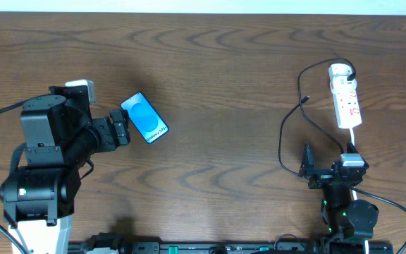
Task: Plug charger to phone and switch on socket
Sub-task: 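Move the left gripper over the blue phone and lower toward it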
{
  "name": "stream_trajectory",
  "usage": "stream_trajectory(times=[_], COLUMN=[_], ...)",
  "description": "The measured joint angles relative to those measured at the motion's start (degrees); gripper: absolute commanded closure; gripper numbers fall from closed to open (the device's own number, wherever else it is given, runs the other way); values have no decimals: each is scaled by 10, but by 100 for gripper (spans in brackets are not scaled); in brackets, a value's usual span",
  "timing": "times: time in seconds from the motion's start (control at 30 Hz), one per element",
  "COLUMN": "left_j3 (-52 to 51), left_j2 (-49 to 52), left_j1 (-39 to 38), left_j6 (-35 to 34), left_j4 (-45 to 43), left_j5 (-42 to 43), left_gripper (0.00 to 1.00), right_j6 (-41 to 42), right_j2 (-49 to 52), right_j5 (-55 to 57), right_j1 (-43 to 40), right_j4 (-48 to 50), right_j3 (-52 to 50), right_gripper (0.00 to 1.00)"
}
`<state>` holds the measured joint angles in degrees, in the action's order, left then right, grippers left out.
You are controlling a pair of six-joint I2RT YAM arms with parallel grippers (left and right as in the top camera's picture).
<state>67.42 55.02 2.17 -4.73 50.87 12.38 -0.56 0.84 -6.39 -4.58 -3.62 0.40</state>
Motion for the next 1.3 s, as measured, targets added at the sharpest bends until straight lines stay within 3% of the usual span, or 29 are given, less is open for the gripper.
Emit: stream_trajectory(times=[0.27,0.53,0.8,1.3], left_j3=[0,27,114,204], left_j2=[0,11,92,238], left_j1=[0,0,0,-36], left_j6=[-2,-89,-176,-228], left_j4=[0,1,28,90], left_j5=[4,-64,-120,-162], left_gripper=[8,8,8,8], right_j6=[0,0,0,0], right_j2=[0,0,0,0], right_j5=[0,0,0,0], right_j1=[0,0,0,0], right_j4=[0,0,0,0], right_j3=[0,0,0,0], right_gripper=[1,1,1,1])
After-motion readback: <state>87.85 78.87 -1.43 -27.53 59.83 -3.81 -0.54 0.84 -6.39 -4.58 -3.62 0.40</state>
